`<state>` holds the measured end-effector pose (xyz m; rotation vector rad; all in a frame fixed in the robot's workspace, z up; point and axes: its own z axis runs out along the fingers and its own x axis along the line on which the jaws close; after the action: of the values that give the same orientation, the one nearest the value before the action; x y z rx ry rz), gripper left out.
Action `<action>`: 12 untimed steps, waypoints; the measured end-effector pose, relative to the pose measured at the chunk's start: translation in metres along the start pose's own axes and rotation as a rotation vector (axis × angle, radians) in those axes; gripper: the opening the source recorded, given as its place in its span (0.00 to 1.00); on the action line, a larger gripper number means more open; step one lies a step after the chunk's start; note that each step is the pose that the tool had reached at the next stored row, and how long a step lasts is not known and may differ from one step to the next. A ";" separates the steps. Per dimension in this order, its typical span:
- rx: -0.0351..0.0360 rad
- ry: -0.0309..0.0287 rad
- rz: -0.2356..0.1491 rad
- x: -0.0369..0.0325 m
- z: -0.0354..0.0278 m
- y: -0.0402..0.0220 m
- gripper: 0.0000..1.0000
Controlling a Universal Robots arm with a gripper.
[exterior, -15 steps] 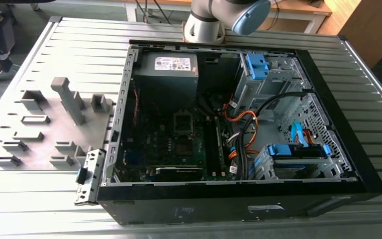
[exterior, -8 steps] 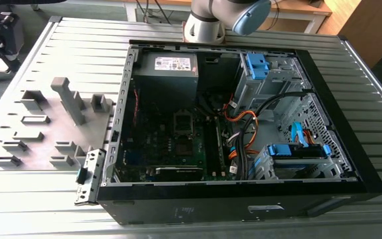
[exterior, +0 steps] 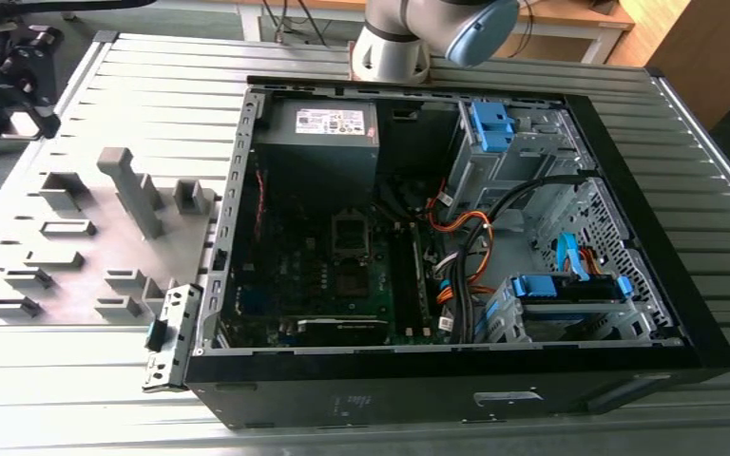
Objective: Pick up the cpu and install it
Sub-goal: 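Pick up the cpu and move it towards the insertion slot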
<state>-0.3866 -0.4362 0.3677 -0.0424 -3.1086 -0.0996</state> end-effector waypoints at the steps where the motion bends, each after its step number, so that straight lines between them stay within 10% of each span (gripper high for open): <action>1: 0.0000 0.0004 0.000 -0.0028 0.0000 0.0000 0.47; 12: 0.0001 0.0059 0.000 -0.0366 -0.0009 -0.0003 0.47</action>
<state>-0.3500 -0.4375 0.3674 -0.0426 -3.1027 -0.0994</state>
